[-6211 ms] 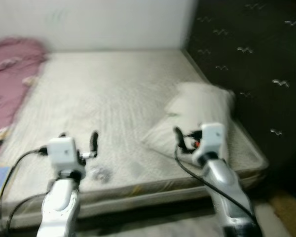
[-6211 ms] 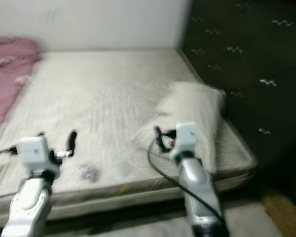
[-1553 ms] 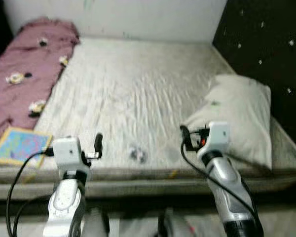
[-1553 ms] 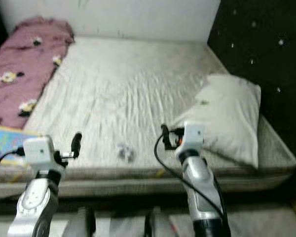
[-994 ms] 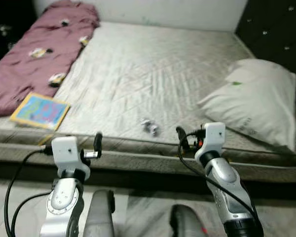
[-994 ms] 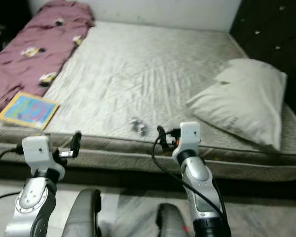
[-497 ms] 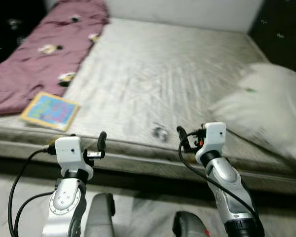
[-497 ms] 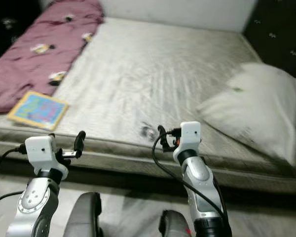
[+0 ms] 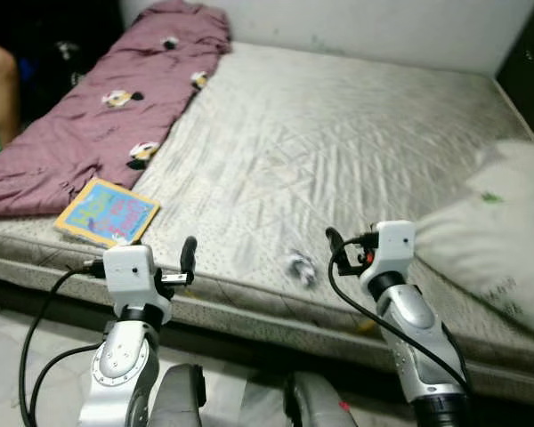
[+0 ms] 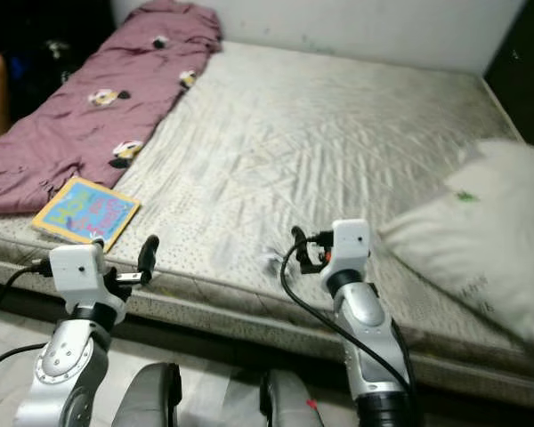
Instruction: Clean up the room
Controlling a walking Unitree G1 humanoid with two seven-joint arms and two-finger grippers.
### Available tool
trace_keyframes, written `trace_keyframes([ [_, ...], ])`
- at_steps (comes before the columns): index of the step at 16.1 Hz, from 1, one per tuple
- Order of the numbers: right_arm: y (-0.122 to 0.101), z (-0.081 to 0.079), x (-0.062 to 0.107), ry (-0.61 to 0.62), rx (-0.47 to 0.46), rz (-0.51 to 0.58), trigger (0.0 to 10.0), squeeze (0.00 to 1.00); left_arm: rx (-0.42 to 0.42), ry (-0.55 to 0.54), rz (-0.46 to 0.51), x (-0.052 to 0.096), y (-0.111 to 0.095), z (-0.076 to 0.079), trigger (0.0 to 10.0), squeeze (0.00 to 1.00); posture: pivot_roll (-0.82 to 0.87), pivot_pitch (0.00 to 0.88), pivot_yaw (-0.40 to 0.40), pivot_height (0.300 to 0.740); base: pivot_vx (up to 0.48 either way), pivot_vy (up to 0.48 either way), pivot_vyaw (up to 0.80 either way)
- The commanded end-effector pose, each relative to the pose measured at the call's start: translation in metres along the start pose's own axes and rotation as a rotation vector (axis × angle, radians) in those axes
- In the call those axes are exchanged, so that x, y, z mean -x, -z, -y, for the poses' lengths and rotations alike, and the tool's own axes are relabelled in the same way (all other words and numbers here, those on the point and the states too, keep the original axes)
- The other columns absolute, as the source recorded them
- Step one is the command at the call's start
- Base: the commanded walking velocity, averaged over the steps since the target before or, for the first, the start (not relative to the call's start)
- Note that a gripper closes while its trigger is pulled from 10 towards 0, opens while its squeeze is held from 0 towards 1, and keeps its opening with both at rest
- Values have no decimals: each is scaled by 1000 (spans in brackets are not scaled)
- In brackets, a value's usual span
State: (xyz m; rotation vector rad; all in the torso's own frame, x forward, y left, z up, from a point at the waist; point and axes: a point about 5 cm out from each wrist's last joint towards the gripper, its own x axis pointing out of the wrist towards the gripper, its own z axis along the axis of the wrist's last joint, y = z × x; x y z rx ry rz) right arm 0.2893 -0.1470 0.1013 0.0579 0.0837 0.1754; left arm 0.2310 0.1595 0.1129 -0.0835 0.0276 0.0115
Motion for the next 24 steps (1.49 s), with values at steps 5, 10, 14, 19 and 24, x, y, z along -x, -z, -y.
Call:
trace_keyframes([
  [5,-1,-5,-1,-20,-11,5,10000,0,-7,-12,-5,1,-1,-4,10000,0,-32,56,-57,606,345,0,0],
  [10,-1,-6,-5,-30,-9,-2,10000,0,-17,-33,-31,4,2,-5,10000,0,-10,68,-65,606,125,0,0],
  [14,13,-17,-12,-121,-14,-123,10000,0,-43,-105,-101,20,7,-15,10000,0,27,111,-74,606,0,0,0],
  [19,28,-42,-21,-283,22,-211,10000,0,-49,-196,-137,44,5,-28,10000,0,82,172,-90,591,0,0,0],
  [24,34,-58,-23,-359,38,-214,10000,0,-58,-202,-151,52,1,-26,10000,0,110,197,-95,531,0,0,0],
])
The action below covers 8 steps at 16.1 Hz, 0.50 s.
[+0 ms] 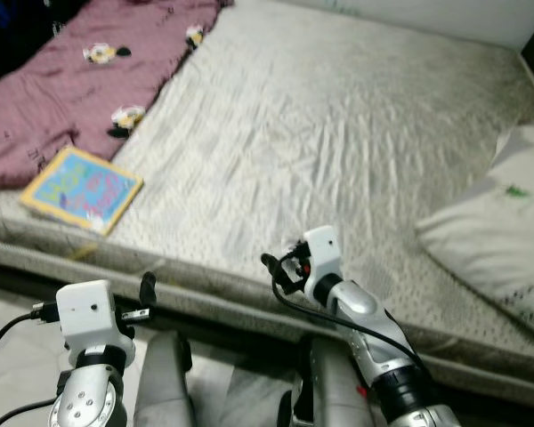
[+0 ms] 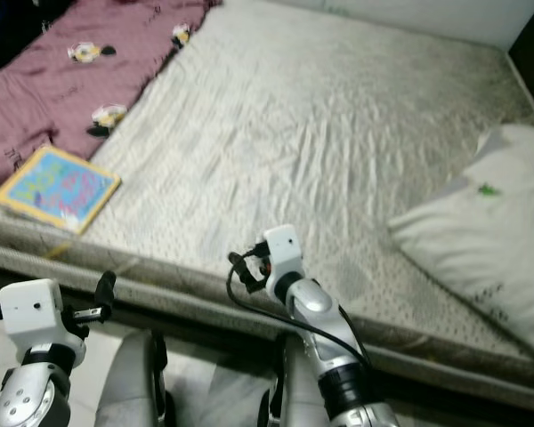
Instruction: Clean up the room
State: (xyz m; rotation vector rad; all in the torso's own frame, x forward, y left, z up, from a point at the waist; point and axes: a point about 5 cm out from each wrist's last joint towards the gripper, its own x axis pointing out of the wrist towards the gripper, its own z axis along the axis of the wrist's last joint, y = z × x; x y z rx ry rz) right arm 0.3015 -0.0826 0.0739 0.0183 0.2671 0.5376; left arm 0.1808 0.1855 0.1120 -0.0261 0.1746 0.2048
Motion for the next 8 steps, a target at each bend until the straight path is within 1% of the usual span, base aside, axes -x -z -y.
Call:
trace_keyframes([
  [1,2,0,-4,-4,11,0,10000,0,-4,-2,-9,3,-2,0,10000,0,119,201,-96,526,0,0,0],
  [3,-7,1,-10,12,-3,56,10000,0,-5,-1,5,2,-5,1,10000,0,128,204,-96,526,0,0,0],
  [4,-16,3,-14,31,-7,109,10000,0,-7,-7,11,1,-8,0,10000,0,134,205,-95,526,0,0,0],
  [6,-26,6,-21,67,-11,164,10000,0,-18,-5,25,1,-11,1,10000,0,149,213,-98,526,0,0,0],
  [8,-33,11,-23,101,-19,202,10000,0,-27,-9,37,2,-14,0,10000,0,157,225,-102,526,0,0,0],
])
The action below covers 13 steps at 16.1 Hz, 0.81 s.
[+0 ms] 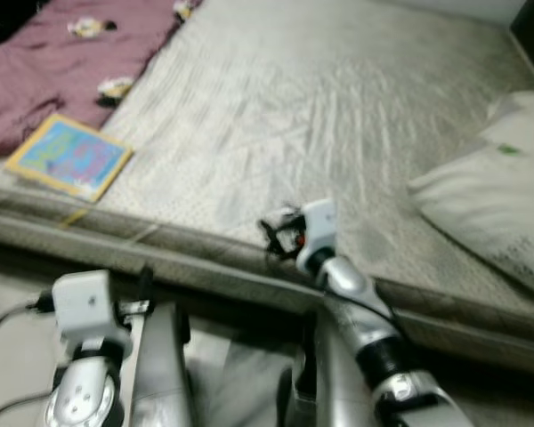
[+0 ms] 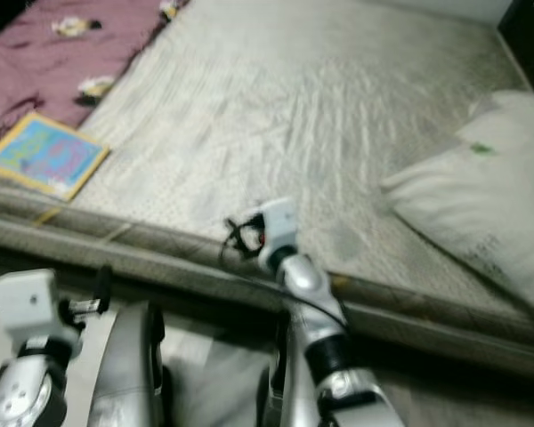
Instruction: Clean up the room
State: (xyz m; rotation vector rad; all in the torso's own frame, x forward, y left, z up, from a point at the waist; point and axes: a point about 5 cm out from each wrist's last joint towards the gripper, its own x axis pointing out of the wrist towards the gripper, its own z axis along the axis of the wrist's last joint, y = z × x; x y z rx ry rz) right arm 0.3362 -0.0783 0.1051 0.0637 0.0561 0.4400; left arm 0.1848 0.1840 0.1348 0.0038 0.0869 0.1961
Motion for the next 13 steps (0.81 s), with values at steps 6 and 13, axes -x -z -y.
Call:
trace_keyframes([
  [6,5,1,-9,79,22,6,10000,0,-12,-36,-54,11,7,-2,10000,0,166,243,-128,526,0,0,0],
  [13,-18,-2,-27,74,29,92,10000,0,-14,-34,-50,14,6,1,10000,0,188,231,-139,526,0,0,0],
])
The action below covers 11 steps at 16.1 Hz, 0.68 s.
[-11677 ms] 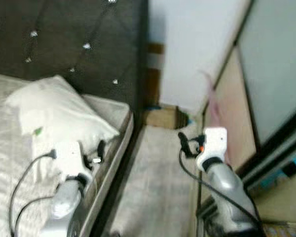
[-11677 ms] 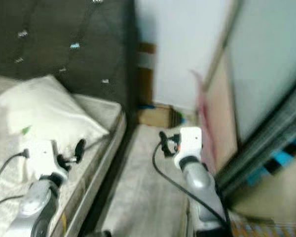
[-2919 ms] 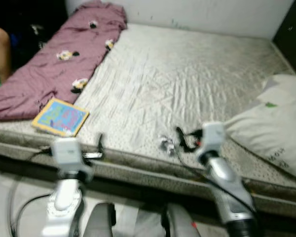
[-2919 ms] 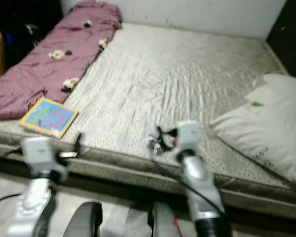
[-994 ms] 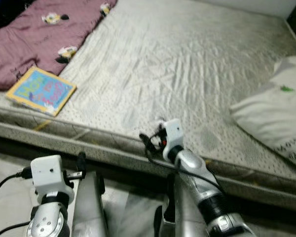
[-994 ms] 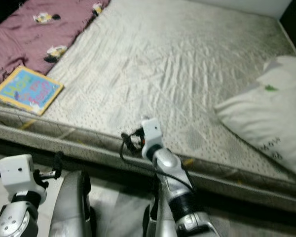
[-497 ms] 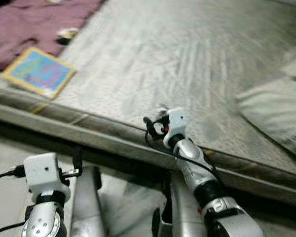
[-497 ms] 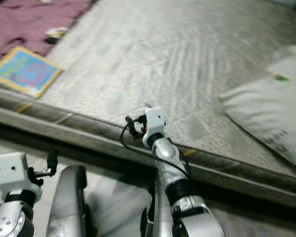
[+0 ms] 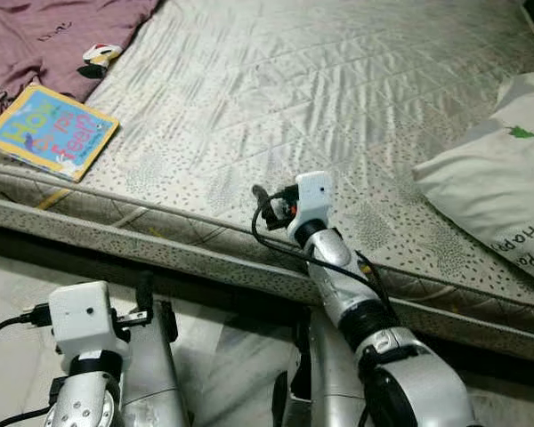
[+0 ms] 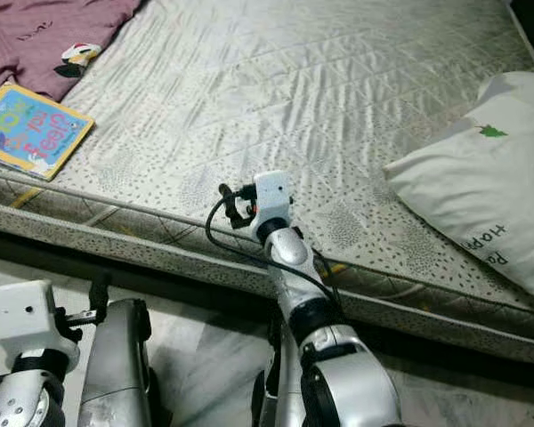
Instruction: Clean up the room
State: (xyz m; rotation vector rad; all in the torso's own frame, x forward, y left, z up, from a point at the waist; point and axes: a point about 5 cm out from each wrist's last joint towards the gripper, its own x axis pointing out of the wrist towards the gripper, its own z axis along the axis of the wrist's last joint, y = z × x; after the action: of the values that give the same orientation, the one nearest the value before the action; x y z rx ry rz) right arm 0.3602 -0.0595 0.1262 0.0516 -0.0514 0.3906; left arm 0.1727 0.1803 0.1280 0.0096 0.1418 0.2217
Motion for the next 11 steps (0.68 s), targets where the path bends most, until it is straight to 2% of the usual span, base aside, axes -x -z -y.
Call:
trace_keyframes([
  [1,4,6,2,30,-3,-12,10000,0,-3,-6,6,1,-2,0,10000,0,188,230,-138,526,0,0,0],
  [3,6,2,1,31,1,-15,10000,0,-2,0,7,1,-2,2,10000,0,191,232,-137,526,0,0,0],
  [7,18,-10,1,51,94,-72,10000,0,-4,8,-4,8,-2,4,10000,0,217,263,-143,526,0,0,0],
  [11,22,-2,-1,137,232,-141,10000,0,1,2,-15,12,-3,4,10000,0,233,289,-153,526,0,0,0],
])
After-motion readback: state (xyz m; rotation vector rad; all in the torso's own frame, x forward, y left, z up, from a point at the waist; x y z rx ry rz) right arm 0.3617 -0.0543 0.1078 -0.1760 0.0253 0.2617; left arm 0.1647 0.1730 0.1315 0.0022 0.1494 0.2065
